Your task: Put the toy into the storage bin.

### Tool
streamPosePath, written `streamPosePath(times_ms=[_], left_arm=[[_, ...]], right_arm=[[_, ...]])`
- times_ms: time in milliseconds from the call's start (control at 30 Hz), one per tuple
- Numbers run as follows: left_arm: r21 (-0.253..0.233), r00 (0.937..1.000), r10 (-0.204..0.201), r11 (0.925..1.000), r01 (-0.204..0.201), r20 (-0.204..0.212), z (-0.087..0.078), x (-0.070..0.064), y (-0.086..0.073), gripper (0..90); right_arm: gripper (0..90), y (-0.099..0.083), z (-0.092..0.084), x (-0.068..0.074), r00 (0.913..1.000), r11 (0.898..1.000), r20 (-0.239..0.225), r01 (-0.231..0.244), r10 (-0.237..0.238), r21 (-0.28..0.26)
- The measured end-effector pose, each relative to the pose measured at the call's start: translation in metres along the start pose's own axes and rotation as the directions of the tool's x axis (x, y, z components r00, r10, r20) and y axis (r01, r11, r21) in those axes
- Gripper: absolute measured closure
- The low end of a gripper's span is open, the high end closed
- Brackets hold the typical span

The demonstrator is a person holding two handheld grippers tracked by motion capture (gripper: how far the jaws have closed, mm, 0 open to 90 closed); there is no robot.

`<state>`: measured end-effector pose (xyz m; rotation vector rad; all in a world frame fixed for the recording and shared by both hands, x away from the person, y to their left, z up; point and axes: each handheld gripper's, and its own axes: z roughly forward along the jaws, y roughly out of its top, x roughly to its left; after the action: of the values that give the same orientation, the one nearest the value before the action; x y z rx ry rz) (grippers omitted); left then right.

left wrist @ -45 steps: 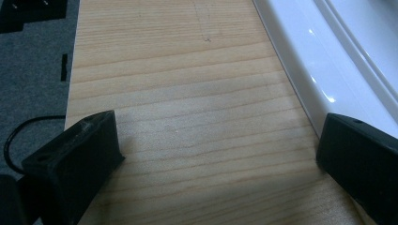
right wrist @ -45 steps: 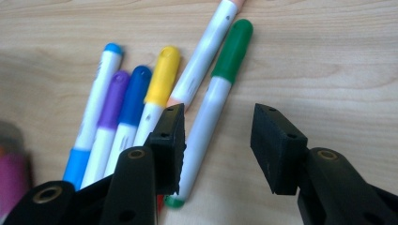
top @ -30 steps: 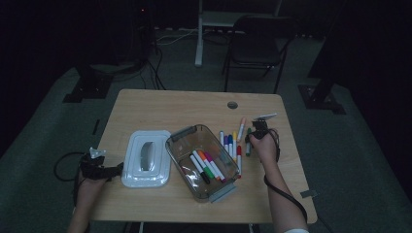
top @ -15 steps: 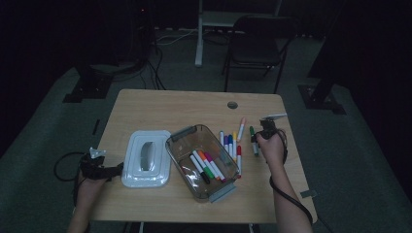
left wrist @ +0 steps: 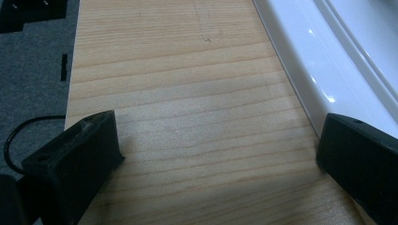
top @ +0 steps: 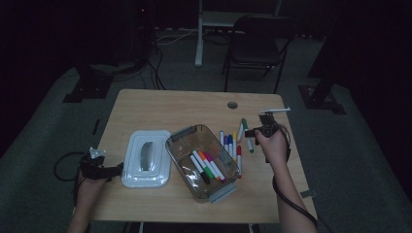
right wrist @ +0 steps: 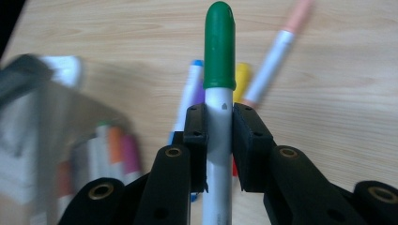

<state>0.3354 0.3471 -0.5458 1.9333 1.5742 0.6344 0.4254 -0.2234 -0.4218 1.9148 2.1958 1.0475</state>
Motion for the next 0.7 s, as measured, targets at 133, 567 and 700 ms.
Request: streamPosePath(times_ms=[133, 567, 700], left_arm=[[0.000, 1.0000, 0.000, 1.0000, 0.000, 0.000, 0.000, 0.000, 0.000, 0.4], [-0.001, 1.0000, 0.001, 1.0000, -0.001, -0.001, 0.000, 0.000, 0.000, 0.4], [0.000, 1.0000, 0.001, 1.0000, -0.001, 0.000, 0.000, 0.000, 0.000, 0.4]], right_arm=[[76.9, 0.002, -0.012, 0.025, 0.9965, 0.998, -0.063, 0.054, -0.055, -0.011], [76.9, 0.000, -0.017, 0.101, 0.9563, 0.972, -0.187, 0.232, -0.224, 0.021], [76.9, -0.003, -0.015, 0.116, 0.9437, 0.964, -0.216, 0.263, -0.251, 0.030]])
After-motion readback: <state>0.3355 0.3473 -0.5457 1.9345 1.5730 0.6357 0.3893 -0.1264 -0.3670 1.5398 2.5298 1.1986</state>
